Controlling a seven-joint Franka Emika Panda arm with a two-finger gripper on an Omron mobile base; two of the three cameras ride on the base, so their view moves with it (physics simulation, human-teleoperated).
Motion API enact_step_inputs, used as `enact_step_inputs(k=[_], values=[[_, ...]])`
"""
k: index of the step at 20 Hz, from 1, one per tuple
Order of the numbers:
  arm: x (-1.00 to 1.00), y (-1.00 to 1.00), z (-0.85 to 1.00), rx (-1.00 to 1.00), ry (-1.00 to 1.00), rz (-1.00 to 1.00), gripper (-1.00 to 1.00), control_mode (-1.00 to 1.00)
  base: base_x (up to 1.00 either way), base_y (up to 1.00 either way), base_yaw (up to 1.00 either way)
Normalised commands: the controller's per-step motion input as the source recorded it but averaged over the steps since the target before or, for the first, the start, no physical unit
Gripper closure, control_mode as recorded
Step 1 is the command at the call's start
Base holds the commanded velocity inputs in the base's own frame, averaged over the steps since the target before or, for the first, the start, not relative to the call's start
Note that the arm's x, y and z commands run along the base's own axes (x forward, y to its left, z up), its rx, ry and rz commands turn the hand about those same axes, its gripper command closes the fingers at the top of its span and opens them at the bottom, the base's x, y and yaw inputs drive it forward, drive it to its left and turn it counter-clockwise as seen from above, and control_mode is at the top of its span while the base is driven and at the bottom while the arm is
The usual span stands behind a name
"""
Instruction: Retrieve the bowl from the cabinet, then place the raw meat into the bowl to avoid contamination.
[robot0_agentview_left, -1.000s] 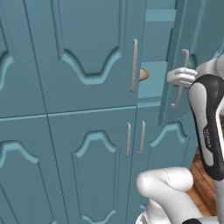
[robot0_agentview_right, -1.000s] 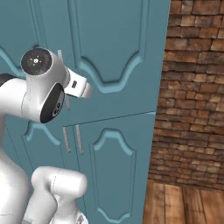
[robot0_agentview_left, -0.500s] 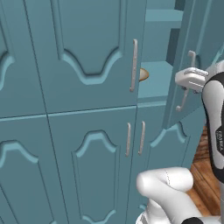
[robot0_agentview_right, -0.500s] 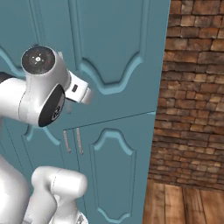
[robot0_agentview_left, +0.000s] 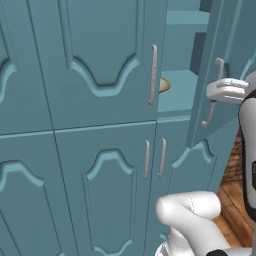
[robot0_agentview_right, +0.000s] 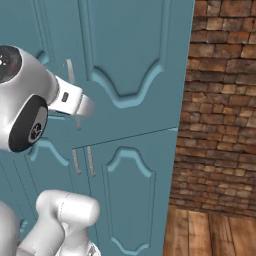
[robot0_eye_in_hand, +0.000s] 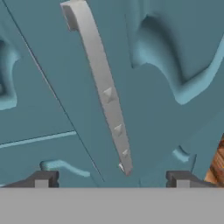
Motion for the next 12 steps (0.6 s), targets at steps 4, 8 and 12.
enact_step_inputs(k=[4,8,12], values=[[-0.29,0.46,0.15,-0.31,0.06,0.01,-1.0,-1.0,0.0,0.0,0.0],[-0.03,0.6,0.01,-0.43,0.18,0.05,-1.0,-1.0,0.0,0.0,0.0],[0.0,0.59,0.0,-0.46,0.18,0.08,-1.0,-1.0,0.0,0.0,0.0]])
